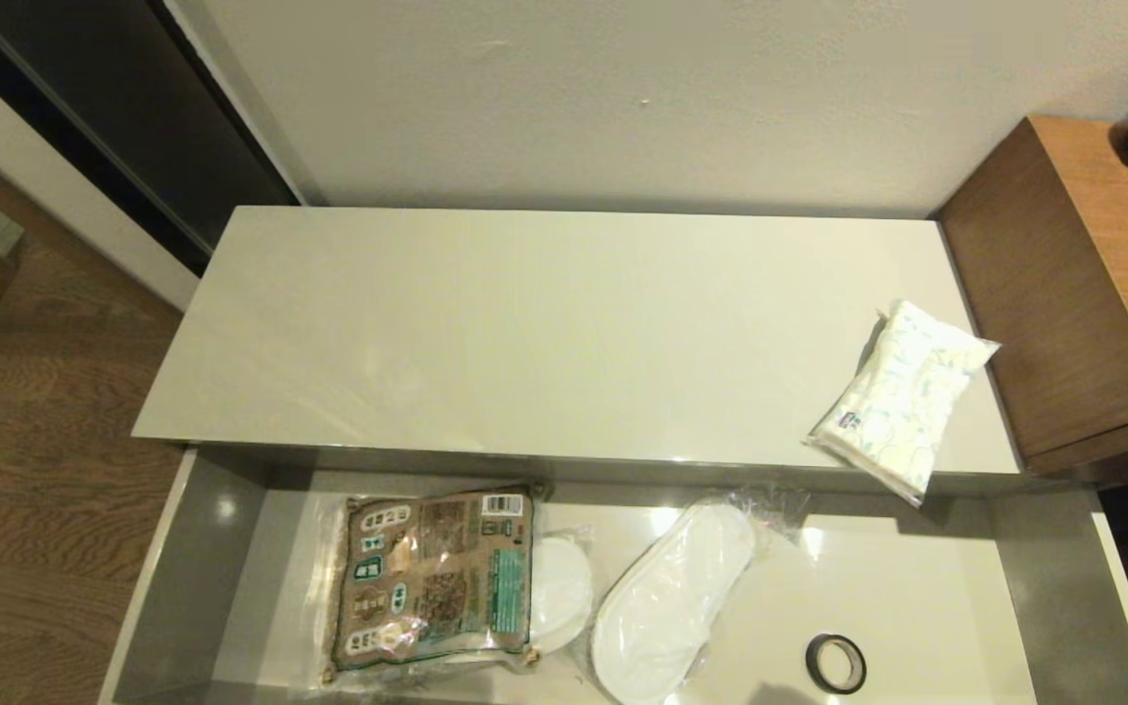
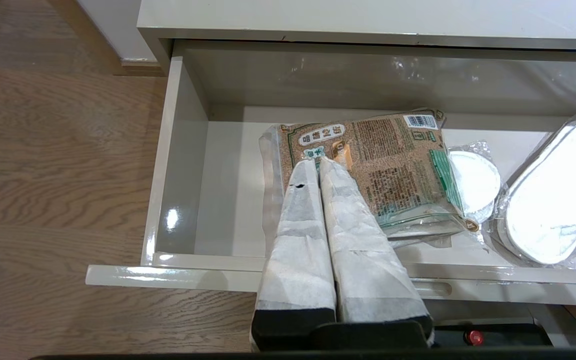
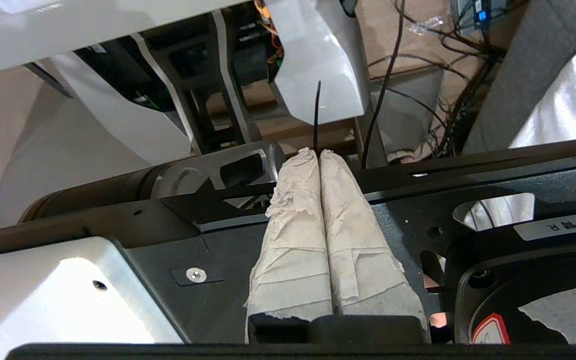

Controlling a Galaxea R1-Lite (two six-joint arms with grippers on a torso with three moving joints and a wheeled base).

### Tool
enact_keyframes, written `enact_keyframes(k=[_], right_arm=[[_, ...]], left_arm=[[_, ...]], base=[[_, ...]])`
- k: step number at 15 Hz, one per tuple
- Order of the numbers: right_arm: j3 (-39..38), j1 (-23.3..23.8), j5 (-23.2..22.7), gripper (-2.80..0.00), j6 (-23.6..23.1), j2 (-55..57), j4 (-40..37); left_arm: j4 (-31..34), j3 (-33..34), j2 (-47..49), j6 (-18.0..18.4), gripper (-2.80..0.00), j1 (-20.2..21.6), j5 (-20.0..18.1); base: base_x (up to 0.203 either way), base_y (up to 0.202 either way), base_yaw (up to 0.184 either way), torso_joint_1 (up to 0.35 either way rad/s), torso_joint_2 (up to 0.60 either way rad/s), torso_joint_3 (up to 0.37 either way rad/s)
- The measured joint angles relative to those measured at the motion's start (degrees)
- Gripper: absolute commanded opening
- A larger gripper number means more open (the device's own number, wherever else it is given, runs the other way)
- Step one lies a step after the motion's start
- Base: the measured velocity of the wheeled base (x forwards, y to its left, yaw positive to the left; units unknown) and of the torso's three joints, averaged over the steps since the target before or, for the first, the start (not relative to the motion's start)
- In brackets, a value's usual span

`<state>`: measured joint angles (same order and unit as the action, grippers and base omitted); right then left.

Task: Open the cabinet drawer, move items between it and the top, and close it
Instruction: Close the drawer

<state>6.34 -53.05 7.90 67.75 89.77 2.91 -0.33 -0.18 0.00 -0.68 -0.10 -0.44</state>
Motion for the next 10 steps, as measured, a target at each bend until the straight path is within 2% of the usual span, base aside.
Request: enact_keyframes(k=[10], right_arm=[[-0.06, 0.00, 1.21, -2.80, 1.72, 5.88, 6.53]], left_arm=[[0.01, 0.00, 0.00, 0.02, -2.80, 0.00, -0.02]], base=[[0.000, 0.000, 0.000, 0.000, 0.00, 0.000]])
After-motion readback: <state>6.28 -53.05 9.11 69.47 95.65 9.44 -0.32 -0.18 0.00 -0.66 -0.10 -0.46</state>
